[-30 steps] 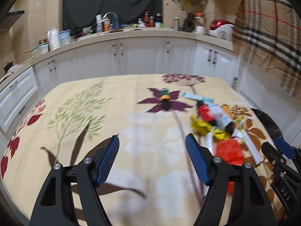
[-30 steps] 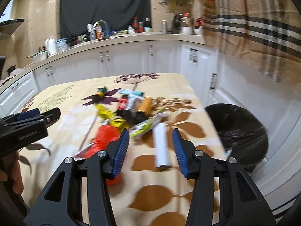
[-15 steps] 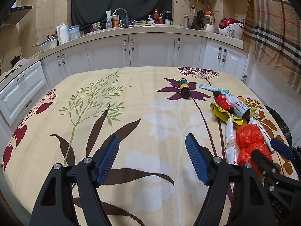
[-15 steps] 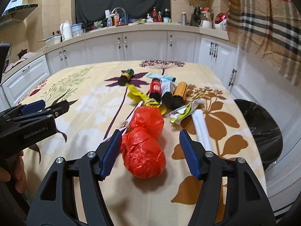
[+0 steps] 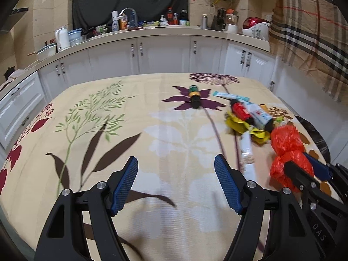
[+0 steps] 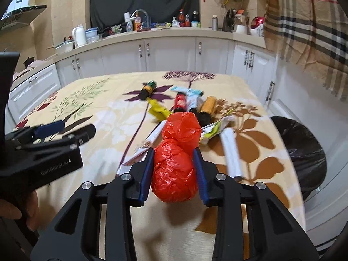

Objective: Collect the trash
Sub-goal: 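Return to the table and grasp the red plastic bag with the right tool, then grasp the silver wrapper with the left tool while the right tool carries the red bag to the bin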

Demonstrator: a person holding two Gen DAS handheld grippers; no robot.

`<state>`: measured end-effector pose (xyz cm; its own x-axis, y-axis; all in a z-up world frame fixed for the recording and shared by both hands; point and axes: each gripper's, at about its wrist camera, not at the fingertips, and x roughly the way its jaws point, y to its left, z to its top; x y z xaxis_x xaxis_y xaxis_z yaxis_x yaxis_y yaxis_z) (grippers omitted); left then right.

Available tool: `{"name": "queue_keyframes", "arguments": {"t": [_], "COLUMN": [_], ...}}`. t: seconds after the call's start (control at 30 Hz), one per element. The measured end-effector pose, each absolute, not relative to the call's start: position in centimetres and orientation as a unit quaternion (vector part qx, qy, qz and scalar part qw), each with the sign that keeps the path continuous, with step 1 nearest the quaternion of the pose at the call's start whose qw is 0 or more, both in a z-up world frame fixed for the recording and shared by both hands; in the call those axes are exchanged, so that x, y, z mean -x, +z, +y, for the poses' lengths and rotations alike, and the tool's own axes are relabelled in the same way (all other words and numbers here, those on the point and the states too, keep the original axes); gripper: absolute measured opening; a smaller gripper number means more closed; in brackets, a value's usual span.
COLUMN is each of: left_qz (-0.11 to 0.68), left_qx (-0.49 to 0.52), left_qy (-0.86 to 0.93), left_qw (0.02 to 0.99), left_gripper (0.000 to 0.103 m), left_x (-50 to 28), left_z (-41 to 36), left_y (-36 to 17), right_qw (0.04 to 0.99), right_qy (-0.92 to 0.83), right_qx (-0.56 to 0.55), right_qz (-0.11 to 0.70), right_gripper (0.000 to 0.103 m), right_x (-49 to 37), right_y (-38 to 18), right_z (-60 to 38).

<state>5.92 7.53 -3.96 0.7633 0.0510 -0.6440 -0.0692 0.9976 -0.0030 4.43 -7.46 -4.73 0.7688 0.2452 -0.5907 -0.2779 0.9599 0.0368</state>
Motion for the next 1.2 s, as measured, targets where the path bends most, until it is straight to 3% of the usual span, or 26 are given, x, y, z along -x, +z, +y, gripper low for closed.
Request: {"name": "queue_keyframes", "arguments": {"t": [0.3,0.4,0.47,0.63,1.2], "left_qz": [0.353,0.369,0.380,0.402,0.345], "left_qx": [0.004,-0.005,-0.010,-0.013,-0.002], "left_qy": [-0.026,-0.042,-0.047,-0.058,-0.070], "left_qw": [0.935,0.929,0.924,0.914,0.936], "left_gripper": [0.071,0.057,0.042,0.019,0.016], "left_x": [-6.5,-6.9,-7.2,-7.8,-6.0], "left_z": [3.0,1.7,1.1,0.3,-0.4], "left_y": [-4.3,-5.0,-5.6,-6.7,-3.5], "right_qw": [0.953,0.954,0.955,0.955,0.958], "right_qy": [0.092,0.079,0.075,0.070,0.052], "right_qx": [0.002,-0.010,-0.016,-0.029,-0.030], "right_qz": [0.290,0.288,0.288,0.288,0.280], "right_gripper": [0.034,0.034,0.034,0.034,0.034], "right_x": [-4.7,-4.8,-4.8,-4.8,-5.1], "right_y": [-3.9,-4.1,-4.2,-4.5,-4.2], "right_z": [-12.1,-13.7,-14.5,-15.7,-17.3]}}
